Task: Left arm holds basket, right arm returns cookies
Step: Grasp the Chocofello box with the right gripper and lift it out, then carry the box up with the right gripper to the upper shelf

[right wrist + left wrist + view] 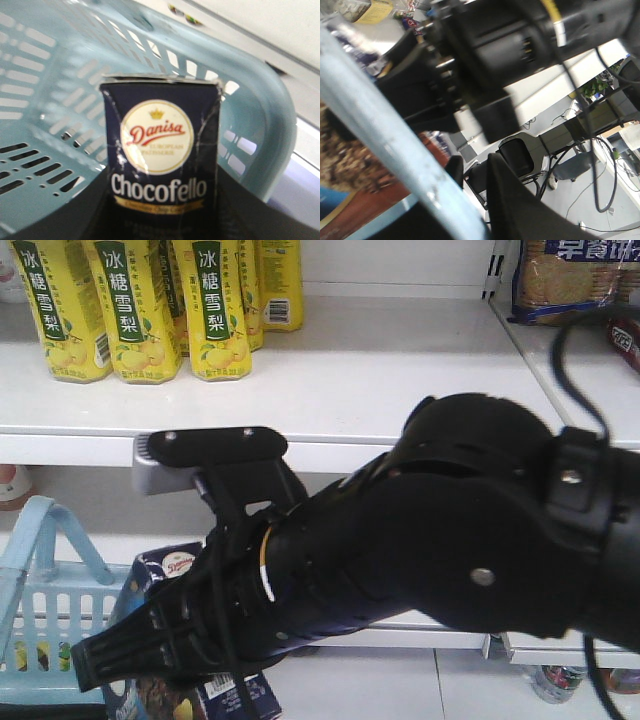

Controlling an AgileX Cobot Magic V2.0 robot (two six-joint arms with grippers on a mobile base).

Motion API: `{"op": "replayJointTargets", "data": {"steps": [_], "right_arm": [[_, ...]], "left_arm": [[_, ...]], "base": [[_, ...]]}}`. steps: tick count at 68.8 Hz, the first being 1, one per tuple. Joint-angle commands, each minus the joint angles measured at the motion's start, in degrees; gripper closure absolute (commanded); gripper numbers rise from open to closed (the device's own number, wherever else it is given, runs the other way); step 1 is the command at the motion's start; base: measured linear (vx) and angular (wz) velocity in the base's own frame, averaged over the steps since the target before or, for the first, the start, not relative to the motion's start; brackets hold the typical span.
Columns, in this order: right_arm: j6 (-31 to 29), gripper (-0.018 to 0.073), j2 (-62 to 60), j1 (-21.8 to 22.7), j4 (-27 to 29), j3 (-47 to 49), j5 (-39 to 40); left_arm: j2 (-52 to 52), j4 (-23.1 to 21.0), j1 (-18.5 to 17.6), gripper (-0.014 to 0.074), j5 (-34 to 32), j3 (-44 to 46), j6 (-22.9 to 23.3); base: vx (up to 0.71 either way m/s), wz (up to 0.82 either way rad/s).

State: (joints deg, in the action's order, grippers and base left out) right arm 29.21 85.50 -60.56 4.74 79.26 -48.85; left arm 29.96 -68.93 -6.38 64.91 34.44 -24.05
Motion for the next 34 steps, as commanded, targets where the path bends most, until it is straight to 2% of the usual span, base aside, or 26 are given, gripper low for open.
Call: {"op": "replayJointTargets", "data": {"steps": [1,16,34], "right_arm": [[0.81,0.026,-4.98,0.15,-2.28,1.84,3.04],[1.14,0.026,-10.38,0.15,-4.74,1.84,3.04],[5.82,0.026,-17.37,0.15,-13.66,1.84,2.76]], "left_arm": [[0.35,-4.45,-0.33,0.0603,-2.04,1.6,-0.65],[0.35,-4.45,-0.33,0.0603,-2.04,1.6,-0.65],[0.35,-4.45,-0.33,0.0603,-2.04,1.6,-0.65]], "base": [[0.0,0.0],[0.0,0.0],[0.0,0.0]]}}
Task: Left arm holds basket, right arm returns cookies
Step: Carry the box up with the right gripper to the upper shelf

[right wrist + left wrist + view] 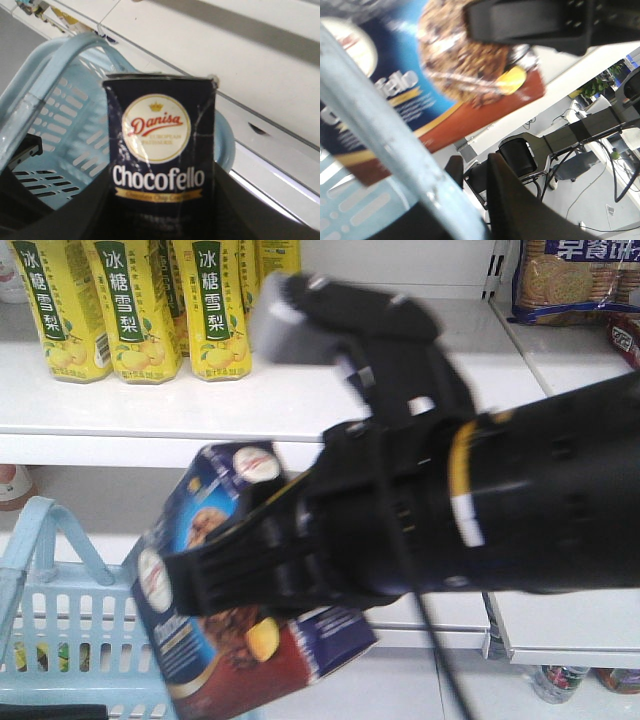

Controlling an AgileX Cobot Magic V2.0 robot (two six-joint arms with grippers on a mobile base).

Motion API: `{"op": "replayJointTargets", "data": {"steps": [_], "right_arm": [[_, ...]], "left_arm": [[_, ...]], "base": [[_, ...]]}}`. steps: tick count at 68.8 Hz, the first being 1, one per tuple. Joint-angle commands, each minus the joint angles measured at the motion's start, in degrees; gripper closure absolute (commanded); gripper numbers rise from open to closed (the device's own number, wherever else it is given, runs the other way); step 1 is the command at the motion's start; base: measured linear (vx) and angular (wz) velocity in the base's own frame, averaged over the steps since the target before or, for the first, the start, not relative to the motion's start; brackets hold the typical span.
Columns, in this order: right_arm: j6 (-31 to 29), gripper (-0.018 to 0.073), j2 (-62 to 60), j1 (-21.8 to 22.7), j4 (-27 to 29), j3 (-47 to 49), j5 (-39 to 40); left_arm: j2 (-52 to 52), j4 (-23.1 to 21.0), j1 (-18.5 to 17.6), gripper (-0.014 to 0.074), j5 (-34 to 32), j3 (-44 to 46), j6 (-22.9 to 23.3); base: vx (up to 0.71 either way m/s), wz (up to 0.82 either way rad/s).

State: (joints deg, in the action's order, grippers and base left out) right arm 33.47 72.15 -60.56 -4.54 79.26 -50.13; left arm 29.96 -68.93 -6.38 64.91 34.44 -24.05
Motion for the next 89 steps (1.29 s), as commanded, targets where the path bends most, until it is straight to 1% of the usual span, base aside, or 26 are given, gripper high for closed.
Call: {"op": "replayJointTargets", "data": {"steps": [1,14,24,33,41,51,55,60,75,82,89], "right_arm": [[1.71,0.026,-4.46,0.15,-4.97,1.84,4.04],[5.88,0.026,-10.24,0.15,-13.64,1.84,4.15],[9.27,0.026,-13.52,0.15,-22.93,1.84,4.09],[13.54,0.0264,-14.92,0.15,-31.35,1.71,3.69],[16.37,0.03,-15.1,0.15,-37.2,1.71,2.28],[17.73,0.0368,-15.1,0.15,-41.04,1.71,1.96],[18.2,0.0381,-15.1,0.15,-42.48,1.71,1.96],[19.53,0.0382,-15.04,0.15,-44.46,1.71,1.96],[25.44,0.0377,-14.99,0.15,-54.58,1.52,1.7],[26.82,0.0375,-13.92,0.15,-57.31,1.52,0.31],[26.9,0.0375,-11.82,0.15,-60.11,1.52,-0.42]], "left_arm": [[0.35,-4.45,-0.33,0.0603,-2.04,1.6,-0.65],[0.35,-4.45,-0.33,0.0603,-2.04,1.6,-0.65],[0.35,-4.45,-0.33,0.0603,-2.04,1.6,-0.65],[0.35,-4.45,-0.33,0.0603,-2.04,1.6,-0.65],[0.35,-4.45,-0.33,0.0603,-2.04,1.6,-0.65],[0.35,-4.45,-0.33,0.0603,-2.04,1.6,-0.65],[0.35,-4.45,-0.33,0.0603,-2.04,1.6,-0.65],[0.35,-4.45,-0.33,0.0603,-2.04,1.6,-0.65],[0.35,-4.45,-0.33,0.0603,-2.04,1.6,-0.65],[0.35,-4.45,-0.33,0.0603,-2.04,1.6,-0.65],[0.35,-4.45,-0.33,0.0603,-2.04,1.6,-0.65]], "base": [[0.0,0.0],[0.0,0.0],[0.0,0.0],[0.0,0.0],[0.0,0.0],[0.0,0.0],[0.0,0.0],[0.0,0.0],[0.0,0.0],[0.0,0.0],[0.0,0.0]]}}
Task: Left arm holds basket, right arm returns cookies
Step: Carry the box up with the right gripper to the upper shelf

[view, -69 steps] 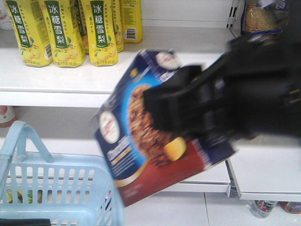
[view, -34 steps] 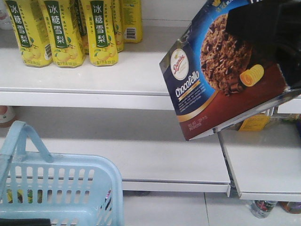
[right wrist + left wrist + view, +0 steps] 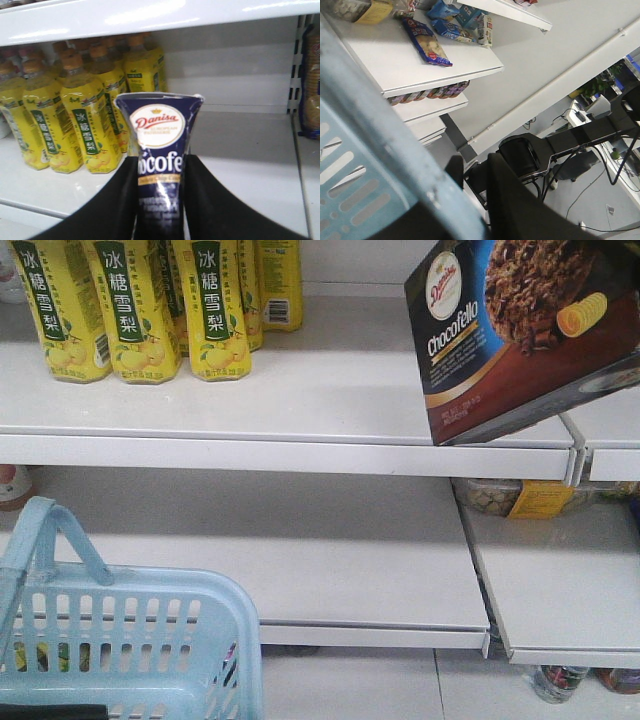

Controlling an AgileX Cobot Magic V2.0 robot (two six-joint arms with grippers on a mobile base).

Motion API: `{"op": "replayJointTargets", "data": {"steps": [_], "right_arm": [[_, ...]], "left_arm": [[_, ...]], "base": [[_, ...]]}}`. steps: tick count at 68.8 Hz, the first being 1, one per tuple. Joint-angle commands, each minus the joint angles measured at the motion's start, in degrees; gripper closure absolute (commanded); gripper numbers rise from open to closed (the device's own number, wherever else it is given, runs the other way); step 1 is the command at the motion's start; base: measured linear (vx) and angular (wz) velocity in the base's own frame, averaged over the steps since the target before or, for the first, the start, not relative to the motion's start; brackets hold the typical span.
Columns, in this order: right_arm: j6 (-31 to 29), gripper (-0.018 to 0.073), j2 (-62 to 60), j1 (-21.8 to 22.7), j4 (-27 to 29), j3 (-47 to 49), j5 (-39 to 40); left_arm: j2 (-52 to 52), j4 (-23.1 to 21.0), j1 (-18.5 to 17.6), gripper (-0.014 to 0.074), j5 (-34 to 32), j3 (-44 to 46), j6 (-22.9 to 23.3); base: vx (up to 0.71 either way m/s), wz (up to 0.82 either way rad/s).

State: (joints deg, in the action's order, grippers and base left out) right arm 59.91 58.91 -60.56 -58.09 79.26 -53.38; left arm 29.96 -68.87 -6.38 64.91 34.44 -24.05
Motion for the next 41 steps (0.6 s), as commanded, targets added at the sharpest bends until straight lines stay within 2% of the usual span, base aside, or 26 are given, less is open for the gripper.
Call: {"op": "replayJointTargets", "data": {"steps": [1,41], "right_arm": [[0.53,0.0375,1.75,0.15,-6.9,1.52,2.83],[16.7,0.0375,13.89,0.15,-28.38,1.52,-6.15]], "left_arm": [[0.35,-4.51,-0.33,0.0603,-2.04,1.6,-0.65],[0.35,-4.51,-0.33,0.0603,-2.04,1.6,-0.65]], "base": [[0.0,0.0],[0.0,0.0]]}}
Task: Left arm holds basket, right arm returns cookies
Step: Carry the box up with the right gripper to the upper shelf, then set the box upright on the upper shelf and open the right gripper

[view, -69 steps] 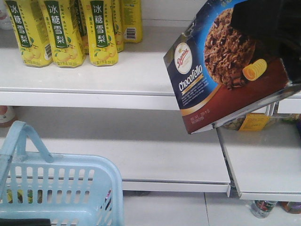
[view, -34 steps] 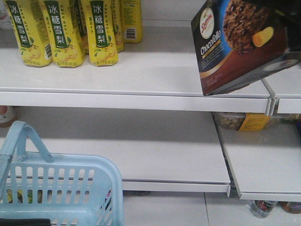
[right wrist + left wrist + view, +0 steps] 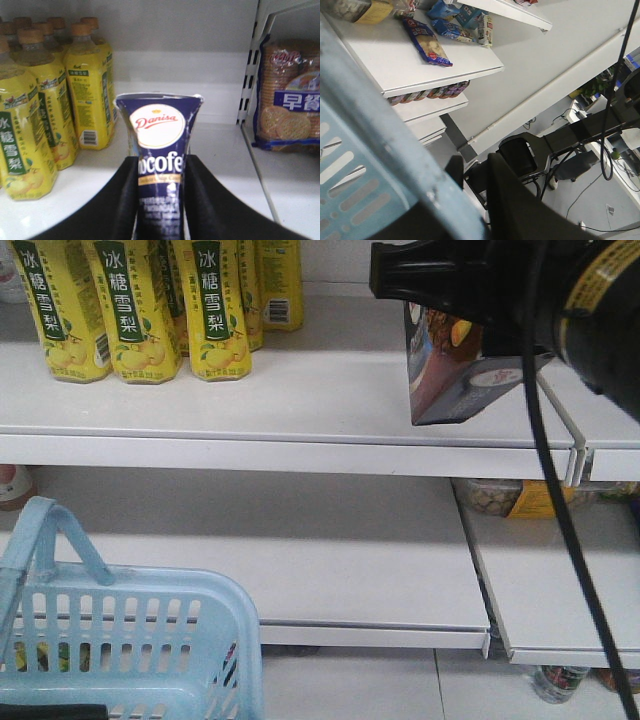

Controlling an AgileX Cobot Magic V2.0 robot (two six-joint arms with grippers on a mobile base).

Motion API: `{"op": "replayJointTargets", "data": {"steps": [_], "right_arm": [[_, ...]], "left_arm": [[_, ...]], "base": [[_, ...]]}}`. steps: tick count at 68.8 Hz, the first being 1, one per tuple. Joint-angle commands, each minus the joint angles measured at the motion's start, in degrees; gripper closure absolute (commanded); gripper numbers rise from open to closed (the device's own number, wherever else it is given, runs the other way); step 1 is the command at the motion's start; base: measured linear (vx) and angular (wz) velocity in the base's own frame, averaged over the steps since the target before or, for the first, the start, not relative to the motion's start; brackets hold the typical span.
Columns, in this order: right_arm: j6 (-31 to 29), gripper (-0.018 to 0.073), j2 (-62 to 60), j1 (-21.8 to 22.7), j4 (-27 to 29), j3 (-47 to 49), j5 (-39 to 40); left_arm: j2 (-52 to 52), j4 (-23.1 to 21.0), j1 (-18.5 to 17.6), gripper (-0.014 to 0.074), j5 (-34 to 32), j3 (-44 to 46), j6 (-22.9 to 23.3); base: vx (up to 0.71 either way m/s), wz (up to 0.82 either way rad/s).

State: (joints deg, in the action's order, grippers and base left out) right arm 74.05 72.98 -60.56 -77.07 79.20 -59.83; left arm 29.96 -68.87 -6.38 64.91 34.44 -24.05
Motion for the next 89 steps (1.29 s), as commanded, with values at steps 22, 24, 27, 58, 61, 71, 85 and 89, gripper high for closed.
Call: {"op": "replayJointTargets", "data": {"steps": [22,24,27,58,61,71,85,89], "right_arm": [[7.84,0.0371,4.11,2.3,-15.54,1.58,-1.07],[8.2,0.037,4.5,3.02,-15.26,1.58,-1.02],[9.13,0.037,5.04,4.94,-14.35,1.58,-0.6],[17.09,0.0361,10.03,20.14,-15.95,1.58,16.99],[17.99,0.0359,10.64,21.01,-16.43,1.58,17.65],[20.85,0.0354,13.4,22.95,-18.88,1.58,19.47],[24.9,0.0341,17.42,23.57,-25.07,1.58,19.97],[25.51,0.0329,18.46,23.57,-25.76,1.88,20.03]], "left_arm": [[0.35,-4.51,-0.33,0.0603,-2.04,1.6,-0.65],[0.35,-4.51,-0.33,0.0603,-2.04,1.6,-0.65],[0.35,-4.51,-0.33,0.0603,-2.04,1.6,-0.65],[0.35,-4.51,-0.33,0.0603,-2.04,1.6,-0.65],[0.35,-4.51,-0.33,0.0603,-2.04,1.6,-0.65],[0.35,-4.51,-0.33,0.0603,-2.04,1.6,-0.65],[0.35,-4.51,-0.33,0.0603,-2.04,1.6,-0.65],[0.35,-4.51,-0.33,0.0603,-2.04,1.6,-0.65]], "base": [[0.0,0.0],[0.0,0.0],[0.0,0.0],[0.0,0.0],[0.0,0.0],[0.0,0.0],[0.0,0.0],[0.0,0.0]]}}
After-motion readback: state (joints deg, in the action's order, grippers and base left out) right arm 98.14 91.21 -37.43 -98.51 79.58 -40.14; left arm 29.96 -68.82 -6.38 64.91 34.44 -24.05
